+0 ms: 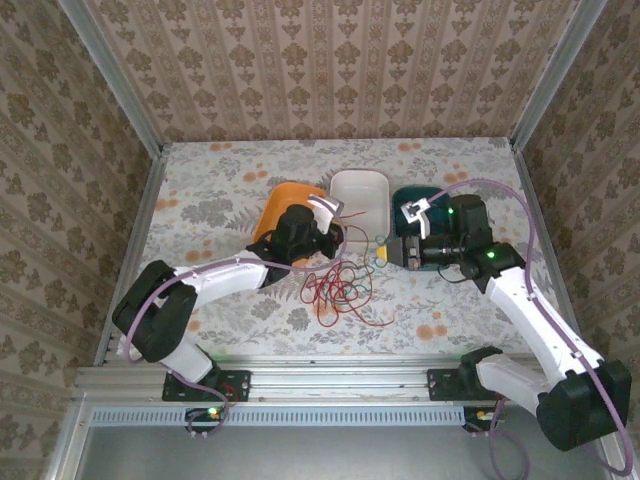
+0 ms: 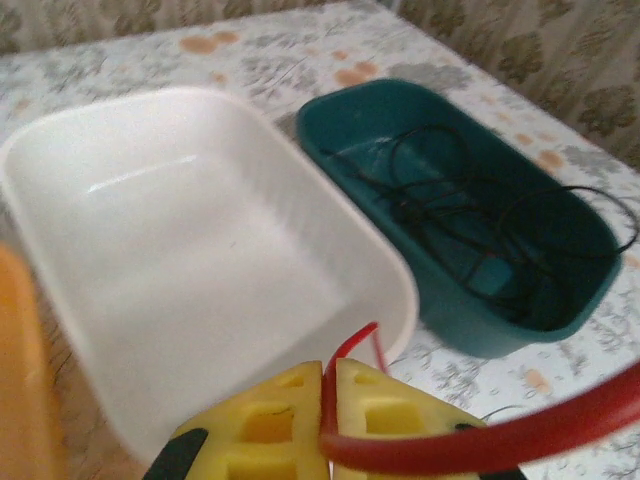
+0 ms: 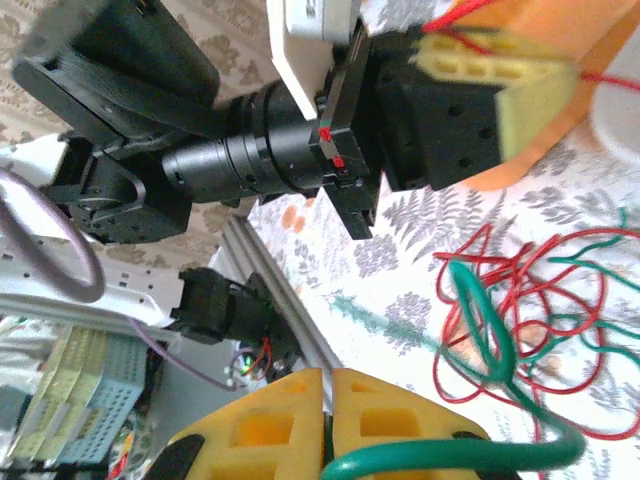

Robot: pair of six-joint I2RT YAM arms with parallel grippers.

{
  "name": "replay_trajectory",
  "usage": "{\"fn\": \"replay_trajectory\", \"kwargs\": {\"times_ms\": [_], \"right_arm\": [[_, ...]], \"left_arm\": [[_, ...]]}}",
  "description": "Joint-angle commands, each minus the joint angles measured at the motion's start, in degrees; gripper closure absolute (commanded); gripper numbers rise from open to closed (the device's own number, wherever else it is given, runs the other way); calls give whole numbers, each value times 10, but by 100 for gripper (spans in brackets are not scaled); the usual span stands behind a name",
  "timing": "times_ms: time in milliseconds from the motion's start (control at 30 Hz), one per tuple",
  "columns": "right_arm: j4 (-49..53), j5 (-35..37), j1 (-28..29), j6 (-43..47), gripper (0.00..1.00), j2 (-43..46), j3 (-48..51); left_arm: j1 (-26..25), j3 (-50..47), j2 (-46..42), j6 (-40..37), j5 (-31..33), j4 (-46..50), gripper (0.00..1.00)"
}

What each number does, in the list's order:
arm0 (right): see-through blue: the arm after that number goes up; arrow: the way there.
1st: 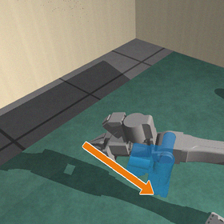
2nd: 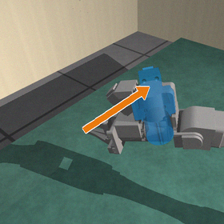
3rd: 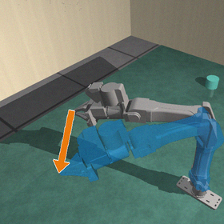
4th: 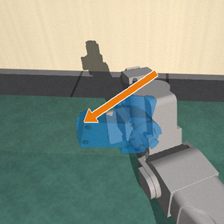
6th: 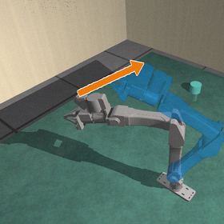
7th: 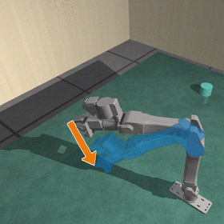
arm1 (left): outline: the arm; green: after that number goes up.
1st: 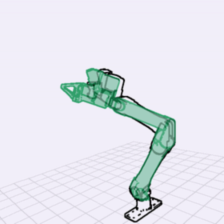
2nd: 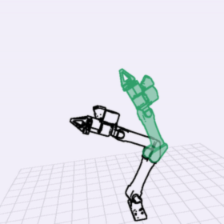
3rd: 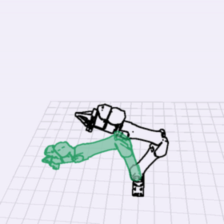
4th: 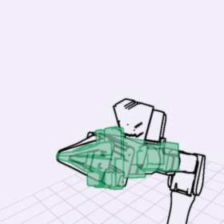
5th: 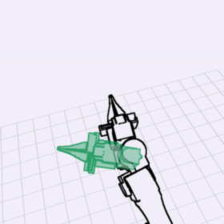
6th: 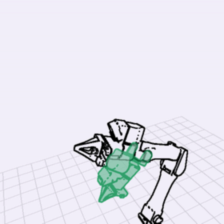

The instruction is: Untangle the cables

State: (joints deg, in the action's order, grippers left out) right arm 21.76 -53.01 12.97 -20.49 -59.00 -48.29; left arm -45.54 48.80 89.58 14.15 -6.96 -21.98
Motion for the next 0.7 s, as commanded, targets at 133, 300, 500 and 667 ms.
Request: {"fn": "replay_trajectory", "kwargs": {"times_ms": [133, 300, 500, 667], "right_arm": [[14, 53, -56, 3, 100, 22, -16], [-71, 156, -27, -31, 100, -36, -12], [-187, 281, 42, -58, 99, -194, -52], [-203, 345, 60, -66, 98, -353, -147]], "left_arm": [[4, -50, -44, 15, 15, 29, 100], [4, -98, -93, 28, 29, 49, 100], [4, -146, -157, 60, 97, 82, 100], [4, -175, -200, 69, 150, 131, 100]]}}
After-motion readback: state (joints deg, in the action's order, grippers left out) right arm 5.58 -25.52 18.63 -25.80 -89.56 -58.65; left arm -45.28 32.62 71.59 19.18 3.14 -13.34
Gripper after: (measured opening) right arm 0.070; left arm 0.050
